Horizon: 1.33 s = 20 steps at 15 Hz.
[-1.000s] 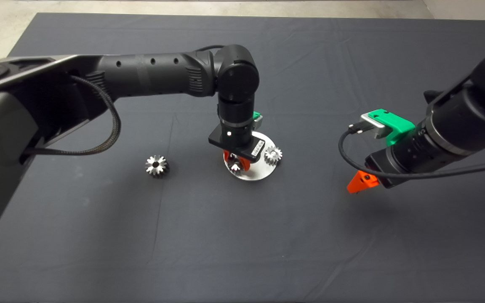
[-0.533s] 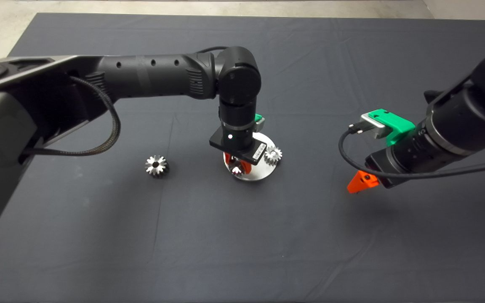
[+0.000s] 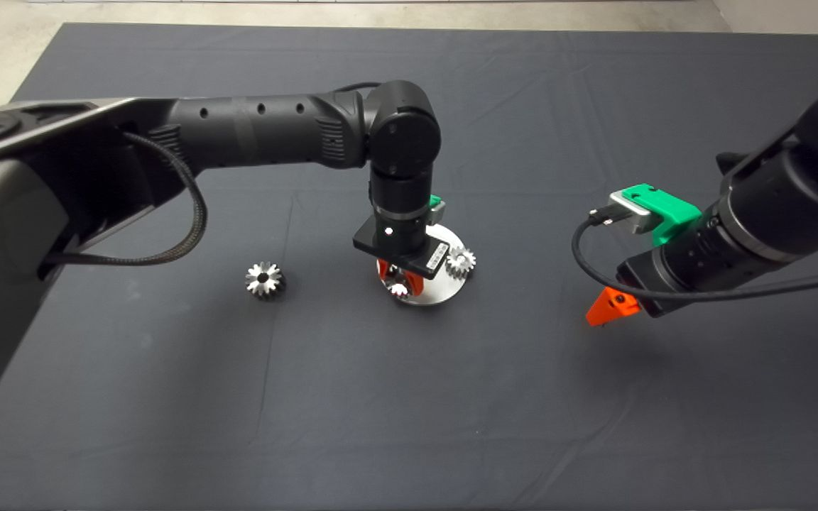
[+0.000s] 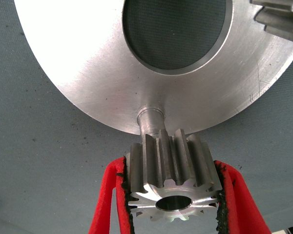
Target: Remove an incorrectly installed larger gear and replace it with the correct smaller gear
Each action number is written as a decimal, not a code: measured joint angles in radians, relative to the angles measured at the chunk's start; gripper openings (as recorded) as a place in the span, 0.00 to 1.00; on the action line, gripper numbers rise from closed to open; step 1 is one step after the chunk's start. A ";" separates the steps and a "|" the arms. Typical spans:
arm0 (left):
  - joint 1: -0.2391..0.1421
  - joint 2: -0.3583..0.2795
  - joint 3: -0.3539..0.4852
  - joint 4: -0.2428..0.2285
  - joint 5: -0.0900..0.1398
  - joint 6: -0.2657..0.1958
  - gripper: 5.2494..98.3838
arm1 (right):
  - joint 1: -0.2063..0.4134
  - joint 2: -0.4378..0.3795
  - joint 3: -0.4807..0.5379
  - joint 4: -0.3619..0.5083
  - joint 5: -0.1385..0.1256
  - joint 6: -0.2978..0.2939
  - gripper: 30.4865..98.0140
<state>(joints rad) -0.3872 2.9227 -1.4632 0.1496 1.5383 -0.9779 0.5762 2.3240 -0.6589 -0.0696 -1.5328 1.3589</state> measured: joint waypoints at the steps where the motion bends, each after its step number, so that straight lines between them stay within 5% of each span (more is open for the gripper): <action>1: 0.000 0.004 -0.019 -0.004 0.005 0.005 0.20 | 0.000 0.000 0.000 0.000 0.000 0.000 1.00; 7: -0.002 0.026 -0.105 -0.050 0.016 0.049 0.20 | 0.000 0.001 0.004 0.000 0.000 0.000 1.00; 20: -0.004 0.036 -0.134 -0.065 0.025 0.053 0.20 | 0.000 0.000 0.033 0.000 0.000 0.002 1.00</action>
<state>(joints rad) -0.3911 2.9591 -1.5972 0.0847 1.5630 -0.9245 0.5762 2.3245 -0.6264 -0.0696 -1.5328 1.3609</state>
